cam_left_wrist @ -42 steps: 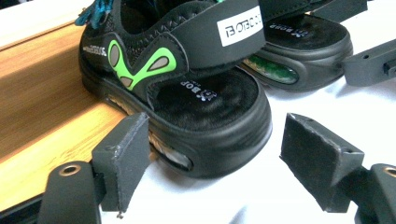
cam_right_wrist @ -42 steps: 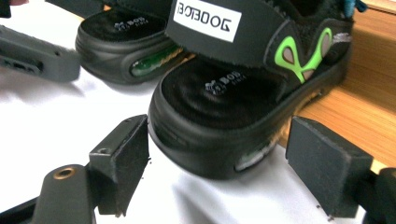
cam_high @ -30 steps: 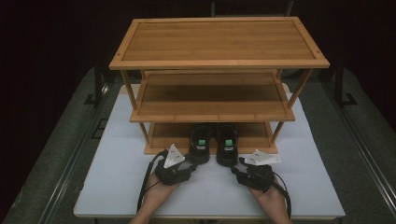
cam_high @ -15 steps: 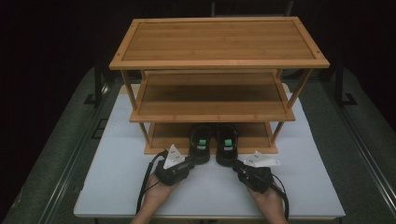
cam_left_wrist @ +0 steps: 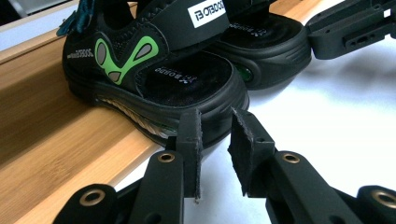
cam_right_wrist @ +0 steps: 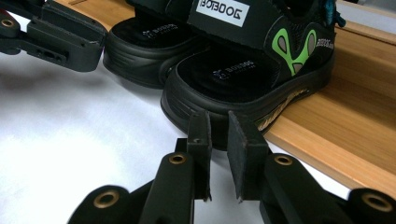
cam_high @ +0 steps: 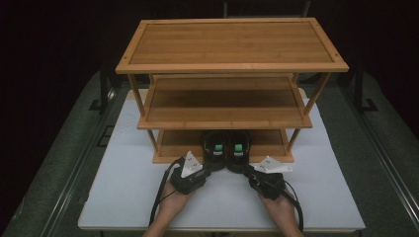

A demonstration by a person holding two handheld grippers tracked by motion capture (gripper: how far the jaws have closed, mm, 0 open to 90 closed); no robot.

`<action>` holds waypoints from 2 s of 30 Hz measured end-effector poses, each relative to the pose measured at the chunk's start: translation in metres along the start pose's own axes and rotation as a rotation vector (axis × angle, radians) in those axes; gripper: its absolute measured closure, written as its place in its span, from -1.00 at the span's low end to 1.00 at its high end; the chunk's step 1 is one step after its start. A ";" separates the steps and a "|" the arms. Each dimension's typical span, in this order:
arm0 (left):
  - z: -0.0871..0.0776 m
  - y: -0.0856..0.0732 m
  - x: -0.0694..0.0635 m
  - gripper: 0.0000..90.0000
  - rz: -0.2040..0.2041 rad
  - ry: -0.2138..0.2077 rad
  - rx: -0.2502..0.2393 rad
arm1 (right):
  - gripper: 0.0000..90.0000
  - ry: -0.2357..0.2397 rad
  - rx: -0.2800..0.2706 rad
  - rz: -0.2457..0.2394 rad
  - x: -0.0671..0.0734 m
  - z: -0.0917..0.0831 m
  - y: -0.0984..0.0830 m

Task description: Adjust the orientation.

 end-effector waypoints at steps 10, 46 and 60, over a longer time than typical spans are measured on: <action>0.009 0.000 0.006 0.69 0.018 0.084 -0.003 | 0.79 -0.037 -0.030 0.006 -0.003 0.010 0.004; 0.024 0.005 0.025 0.68 -0.017 0.138 0.016 | 0.80 -0.095 -0.046 0.024 -0.011 0.029 0.016; 0.028 0.006 0.028 0.65 -0.031 0.138 0.020 | 0.80 -0.101 -0.048 0.025 -0.013 0.033 0.018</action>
Point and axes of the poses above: each handheld gripper's, and its own axes: z roughly forward along the jaws, y roughly out of its top, x roughly to its left, the point moved 8 cm from there along z, roughly forward along the jaws, and after that the axes turned 11 degrees about z, right-handed, at the moved point
